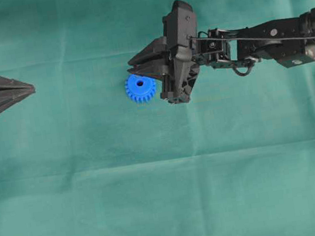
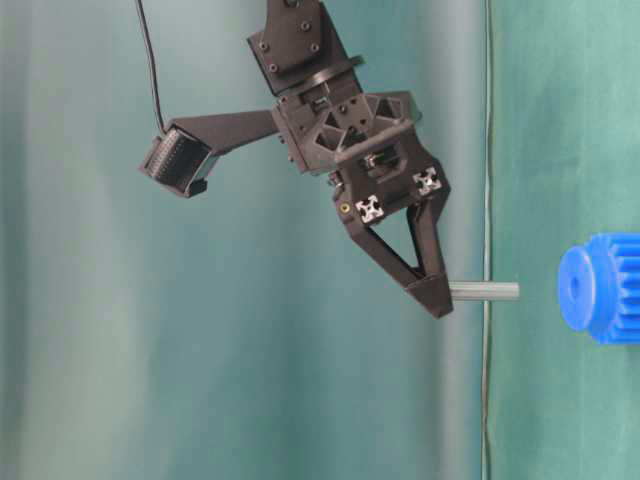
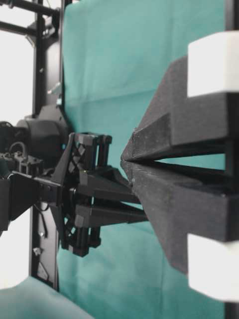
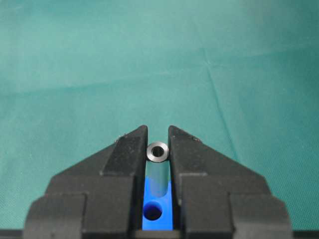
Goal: Insert the shaft placed at a random location into the center hole of the small gear at another random location.
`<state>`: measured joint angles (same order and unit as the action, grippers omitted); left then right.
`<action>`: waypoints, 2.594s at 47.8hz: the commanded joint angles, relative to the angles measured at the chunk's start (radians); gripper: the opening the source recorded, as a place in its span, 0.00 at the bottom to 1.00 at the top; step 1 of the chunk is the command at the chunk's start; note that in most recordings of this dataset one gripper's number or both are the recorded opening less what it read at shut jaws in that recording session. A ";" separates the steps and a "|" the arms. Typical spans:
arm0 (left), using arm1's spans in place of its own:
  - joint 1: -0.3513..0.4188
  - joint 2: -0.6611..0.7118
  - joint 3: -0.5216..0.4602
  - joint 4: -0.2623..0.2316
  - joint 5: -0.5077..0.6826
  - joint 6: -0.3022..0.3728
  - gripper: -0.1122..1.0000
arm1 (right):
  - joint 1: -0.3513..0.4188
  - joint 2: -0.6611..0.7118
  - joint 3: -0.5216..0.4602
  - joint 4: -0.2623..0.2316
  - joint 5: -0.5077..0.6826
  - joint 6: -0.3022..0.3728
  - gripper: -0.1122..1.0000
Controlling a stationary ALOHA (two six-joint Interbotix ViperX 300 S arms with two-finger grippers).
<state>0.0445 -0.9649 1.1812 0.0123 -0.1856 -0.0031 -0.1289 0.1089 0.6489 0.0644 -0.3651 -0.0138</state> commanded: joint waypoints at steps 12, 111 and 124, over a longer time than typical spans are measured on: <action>0.003 0.003 -0.018 0.003 -0.006 0.002 0.10 | 0.011 0.032 -0.020 0.011 -0.017 0.011 0.22; 0.002 0.002 -0.018 0.003 -0.002 0.005 0.10 | 0.018 0.141 -0.028 0.037 -0.078 0.012 0.87; 0.002 0.002 -0.018 0.003 0.003 0.005 0.10 | 0.018 0.057 -0.005 0.035 -0.044 0.011 0.80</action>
<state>0.0445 -0.9664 1.1812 0.0123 -0.1795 0.0000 -0.1120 0.2240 0.6489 0.0982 -0.4203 -0.0138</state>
